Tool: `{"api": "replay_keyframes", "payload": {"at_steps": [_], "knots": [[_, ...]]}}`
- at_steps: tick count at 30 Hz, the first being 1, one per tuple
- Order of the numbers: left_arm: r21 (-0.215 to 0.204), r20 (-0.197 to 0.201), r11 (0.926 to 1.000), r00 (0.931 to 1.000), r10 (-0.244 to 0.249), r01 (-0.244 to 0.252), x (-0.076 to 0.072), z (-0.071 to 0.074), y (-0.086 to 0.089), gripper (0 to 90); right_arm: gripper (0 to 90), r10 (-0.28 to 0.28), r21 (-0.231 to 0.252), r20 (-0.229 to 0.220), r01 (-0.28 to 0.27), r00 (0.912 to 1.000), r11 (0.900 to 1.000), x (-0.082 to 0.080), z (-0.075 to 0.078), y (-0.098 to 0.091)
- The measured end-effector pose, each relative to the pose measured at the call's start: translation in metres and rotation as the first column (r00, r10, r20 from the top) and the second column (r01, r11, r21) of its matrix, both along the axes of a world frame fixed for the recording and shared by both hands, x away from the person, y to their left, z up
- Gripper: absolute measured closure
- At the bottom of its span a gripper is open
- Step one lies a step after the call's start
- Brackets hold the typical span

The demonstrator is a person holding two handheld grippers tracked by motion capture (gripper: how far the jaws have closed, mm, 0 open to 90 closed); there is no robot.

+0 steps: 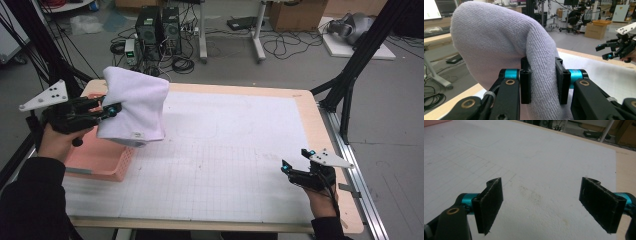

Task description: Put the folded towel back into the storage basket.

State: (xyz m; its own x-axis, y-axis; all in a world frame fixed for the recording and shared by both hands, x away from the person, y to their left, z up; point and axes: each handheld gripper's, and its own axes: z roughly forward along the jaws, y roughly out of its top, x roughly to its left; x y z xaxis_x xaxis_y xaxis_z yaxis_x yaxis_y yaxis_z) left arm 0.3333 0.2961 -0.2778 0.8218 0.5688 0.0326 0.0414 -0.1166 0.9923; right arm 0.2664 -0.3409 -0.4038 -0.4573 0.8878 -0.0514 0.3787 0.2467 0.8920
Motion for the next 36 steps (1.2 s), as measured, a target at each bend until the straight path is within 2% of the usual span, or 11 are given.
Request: {"api": "replay_keyframes", "payload": {"at_steps": [10,15,22,27,32,36], "knots": [[0.007,-0.009,1.0000,0.9999,-0.004,0.004,0.002,0.010,0.032,71.6,18.1,0.002,-0.012,0.002,-0.001,1.0000,0.9999,0.000,0.001,0.002],[0.012,-0.012,0.9999,0.9999,-0.002,0.003,0.004,0.009,0.042,71.6,18.1,0.000,-0.016,-0.001,0.000,1.0000,0.9999,0.000,0.001,0.004],[-0.008,-0.007,0.9999,0.9999,0.011,-0.011,0.003,0.008,0.060,71.6,18.1,0.006,-0.032,0.001,-0.006,1.0000,0.9995,0.000,0.001,0.008],[0.008,-0.010,0.9999,0.9999,0.011,-0.011,0.002,0.010,0.069,71.6,18.1,0.002,-0.040,-0.002,-0.002,1.0000,0.9992,0.000,0.000,0.009],[0.022,-0.027,0.9997,0.9996,-0.001,0.002,0.002,0.007,0.073,71.6,18.1,0.002,-0.047,-0.003,-0.002,1.0000,0.9989,0.000,0.000,0.010],[0.019,-0.043,0.9997,0.9990,-0.011,0.012,0.003,-0.003,0.076,71.6,18.1,0.008,-0.053,-0.008,-0.008,0.9999,0.9986,0.000,-0.001,0.011]]}}
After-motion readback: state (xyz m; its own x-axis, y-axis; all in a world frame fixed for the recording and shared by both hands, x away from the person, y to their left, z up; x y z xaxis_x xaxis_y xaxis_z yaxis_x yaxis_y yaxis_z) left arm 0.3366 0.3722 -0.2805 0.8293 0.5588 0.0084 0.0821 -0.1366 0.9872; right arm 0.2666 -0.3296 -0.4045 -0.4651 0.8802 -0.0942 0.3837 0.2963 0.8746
